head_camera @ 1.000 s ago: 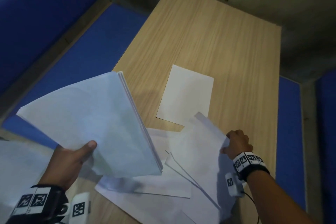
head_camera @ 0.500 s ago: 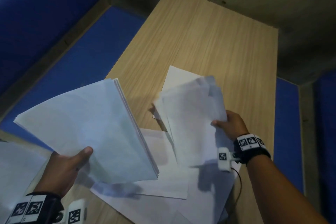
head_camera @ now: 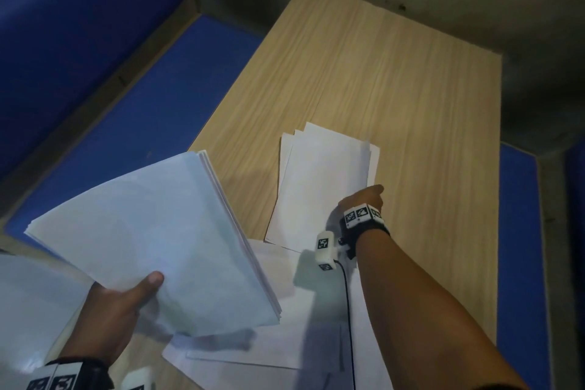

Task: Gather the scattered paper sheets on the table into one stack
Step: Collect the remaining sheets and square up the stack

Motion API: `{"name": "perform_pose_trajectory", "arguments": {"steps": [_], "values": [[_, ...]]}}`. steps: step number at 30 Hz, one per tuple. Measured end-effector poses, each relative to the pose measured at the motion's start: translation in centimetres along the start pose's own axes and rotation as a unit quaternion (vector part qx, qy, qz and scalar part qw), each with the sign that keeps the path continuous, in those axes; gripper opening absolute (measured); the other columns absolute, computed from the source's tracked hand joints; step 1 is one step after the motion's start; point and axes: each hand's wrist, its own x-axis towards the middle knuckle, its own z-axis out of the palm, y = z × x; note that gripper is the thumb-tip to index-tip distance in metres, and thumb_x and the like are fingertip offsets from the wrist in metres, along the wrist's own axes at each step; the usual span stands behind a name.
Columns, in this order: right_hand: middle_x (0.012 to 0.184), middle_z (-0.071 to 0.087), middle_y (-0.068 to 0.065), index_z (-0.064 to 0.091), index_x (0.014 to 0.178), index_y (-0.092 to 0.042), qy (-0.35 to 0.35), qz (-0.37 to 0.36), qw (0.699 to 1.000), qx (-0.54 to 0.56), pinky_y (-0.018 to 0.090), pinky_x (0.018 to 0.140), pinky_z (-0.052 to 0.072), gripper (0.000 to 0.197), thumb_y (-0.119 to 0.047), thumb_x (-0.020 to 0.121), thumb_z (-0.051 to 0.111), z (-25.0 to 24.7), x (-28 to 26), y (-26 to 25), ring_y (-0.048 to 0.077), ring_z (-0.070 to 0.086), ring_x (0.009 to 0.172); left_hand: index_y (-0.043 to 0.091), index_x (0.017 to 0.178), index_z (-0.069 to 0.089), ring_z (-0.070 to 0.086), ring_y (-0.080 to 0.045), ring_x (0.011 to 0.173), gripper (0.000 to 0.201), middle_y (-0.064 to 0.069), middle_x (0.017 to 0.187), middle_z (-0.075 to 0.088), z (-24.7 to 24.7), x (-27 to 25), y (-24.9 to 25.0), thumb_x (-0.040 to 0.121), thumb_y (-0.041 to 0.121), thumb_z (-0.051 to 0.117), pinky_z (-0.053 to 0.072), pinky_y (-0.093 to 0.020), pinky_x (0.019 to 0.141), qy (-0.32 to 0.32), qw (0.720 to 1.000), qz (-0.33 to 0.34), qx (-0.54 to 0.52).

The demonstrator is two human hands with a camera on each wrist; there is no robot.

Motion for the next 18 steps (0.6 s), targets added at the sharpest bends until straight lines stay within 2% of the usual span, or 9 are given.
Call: {"name": "perform_pose_trajectory", "arguments": {"steps": [3,5,7,8,9,11,13,15,18], "values": [[0.13,0.048,0.02,0.037,0.127,-0.006,0.041,0.03,0.999,-0.009,0.047,0.093,0.049,0.076,-0.027,0.07,0.082,-0.5,-0.1,0.5,0.039,0.051,0.119,0.013,0.093,0.069,0.063,-0.011,0.085,0.009,0.005,0.09,0.068,0.1,0.2,-0.1,0.088,0.007,0.072,0.039,-0.03,0.089,0.004,1.0,-0.005,-0.021],[0.124,0.049,0.019,0.04,0.12,-0.007,0.059,0.042,0.997,-0.012,0.045,0.088,0.052,0.072,-0.03,0.067,0.082,-0.8,-0.2,0.8,0.038,0.054,0.114,0.008,0.1,0.068,0.062,-0.021,0.087,0.013,0.002,0.091,0.069,0.3,0.3,0.0,0.088,0.005,0.072,0.038,-0.034,0.091,0.007,0.999,-0.008,-0.032],[0.124,0.052,0.018,0.042,0.126,-0.006,0.044,0.018,0.999,0.021,0.04,0.085,0.054,0.061,-0.024,0.077,0.073,-0.7,-0.2,0.9,0.036,0.058,0.112,0.007,0.098,0.069,0.063,-0.021,0.086,0.012,0.002,0.091,0.07,0.5,0.3,0.4,0.087,0.004,0.073,0.04,-0.035,0.09,0.007,0.999,-0.017,-0.047],[0.121,0.056,0.016,0.047,0.129,-0.008,0.032,0.0,0.997,0.064,0.036,0.077,0.053,0.053,-0.021,0.081,0.067,-0.5,-0.1,1.3,0.034,0.06,0.106,0.007,0.098,0.069,0.064,-0.019,0.086,0.012,0.003,0.091,0.07,0.6,0.3,0.7,0.087,0.004,0.073,0.04,-0.035,0.09,0.004,0.998,-0.022,-0.053],[0.11,0.061,0.01,0.056,0.126,-0.014,-0.019,0.011,0.991,0.135,0.031,0.069,0.048,0.043,-0.02,0.083,0.06,-0.6,-0.3,1.3,0.029,0.063,0.091,0.006,0.097,0.069,0.064,-0.016,0.086,0.011,0.003,0.091,0.07,0.7,0.4,1.0,0.087,0.003,0.072,0.04,-0.035,0.09,0.004,0.998,-0.025,-0.059],[0.089,0.065,-0.001,0.067,0.11,-0.026,-0.043,-0.051,0.998,0.021,0.025,0.064,0.039,0.029,-0.021,0.084,0.055,-0.5,-0.5,1.6,0.019,0.058,0.068,0.007,0.093,0.069,0.064,-0.013,0.085,0.009,0.005,0.087,0.072,0.8,0.5,1.4,0.086,0.003,0.073,0.041,-0.036,0.088,0.008,0.997,-0.027,-0.069],[0.101,0.067,0.01,0.065,0.113,-0.008,-0.04,-0.03,0.99,0.134,0.026,0.065,0.047,0.027,-0.015,0.088,0.061,-1.8,-1.7,1.0,0.029,0.066,0.085,0.009,0.088,0.069,0.065,-0.013,0.083,0.009,0.008,0.081,0.073,1.0,0.7,1.6,0.084,0.005,0.076,0.043,-0.035,0.083,0.012,0.996,-0.029,-0.08],[0.103,0.064,0.017,0.06,0.111,0.004,-0.007,-0.072,0.99,0.123,0.029,0.072,0.049,0.027,-0.008,0.088,0.065,-2.7,-2.1,1.2,0.035,0.065,0.099,0.006,0.09,0.067,0.065,-0.019,0.081,0.012,0.003,0.081,0.071,1.1,0.9,1.8,0.083,0.007,0.078,0.045,-0.034,0.076,0.01,0.995,-0.029,-0.092],[0.093,0.064,0.009,0.064,0.111,-0.004,-0.01,-0.103,0.97,0.22,0.028,0.076,0.046,0.023,-0.008,0.088,0.063,-4.7,-2.9,2.4,0.032,0.065,0.096,0.009,0.099,0.065,0.065,-0.022,0.083,0.02,-0.002,0.084,0.069,1.4,1.0,2.2,0.084,0.012,0.078,0.045,-0.028,0.069,-0.005,0.994,-0.024,-0.106]]}}
